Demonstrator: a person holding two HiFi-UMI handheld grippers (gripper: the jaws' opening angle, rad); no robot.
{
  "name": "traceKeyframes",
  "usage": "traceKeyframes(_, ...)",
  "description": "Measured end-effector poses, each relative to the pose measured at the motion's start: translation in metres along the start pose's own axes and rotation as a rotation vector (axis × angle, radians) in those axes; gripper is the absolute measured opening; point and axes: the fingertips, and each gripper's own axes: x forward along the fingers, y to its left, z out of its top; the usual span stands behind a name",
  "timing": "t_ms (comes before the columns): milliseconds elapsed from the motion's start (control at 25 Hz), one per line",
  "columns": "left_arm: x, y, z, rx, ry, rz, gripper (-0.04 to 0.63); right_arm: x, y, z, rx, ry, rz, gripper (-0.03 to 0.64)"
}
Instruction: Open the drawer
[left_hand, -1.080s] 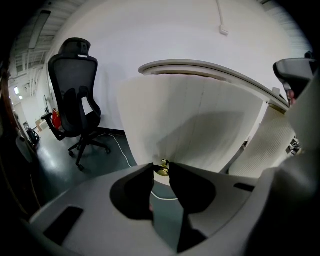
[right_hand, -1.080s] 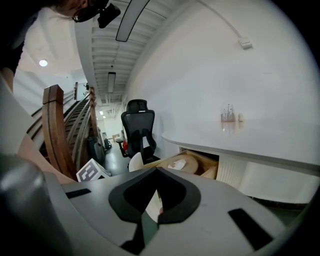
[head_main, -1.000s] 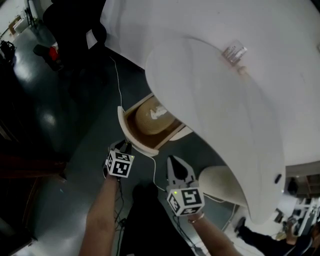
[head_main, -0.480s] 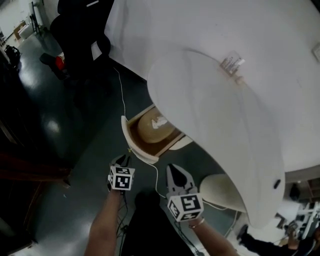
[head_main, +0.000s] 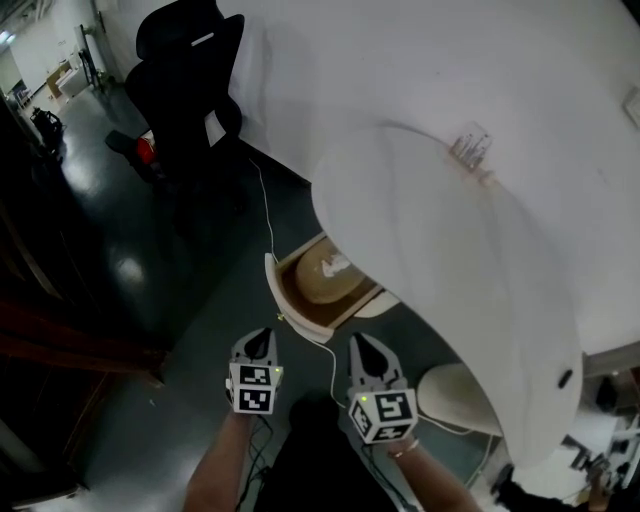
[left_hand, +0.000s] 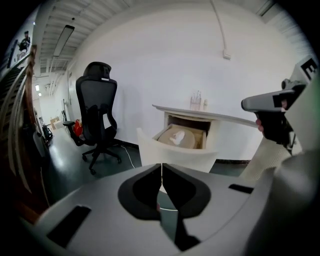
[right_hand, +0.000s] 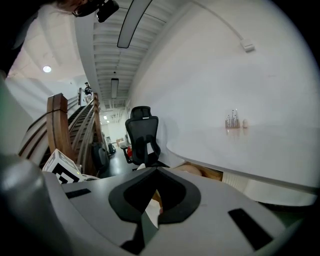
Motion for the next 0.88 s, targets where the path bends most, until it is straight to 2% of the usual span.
traceKeyframes(360, -0.058, 0.0, 0.038, -0.021, -0.115, 0.024, 0.005, -0.01, -0.007, 0.015, 0.03, -0.028, -0.018, 0.003)
traceKeyframes(600, -0.087, -0.004, 0.062, -0.042, -0.17, 0.013, 0.005, -0.021, -0.009, 0.029, 0.037, -0.048, -0.022, 0.003)
traceKeyframes(880, -0.113, -0.01, 0.103, -0.032, -0.26, -0.016, 0.004, -0.032, -0.009, 0.045, 0.037, -0.064, -0.017, 0.003)
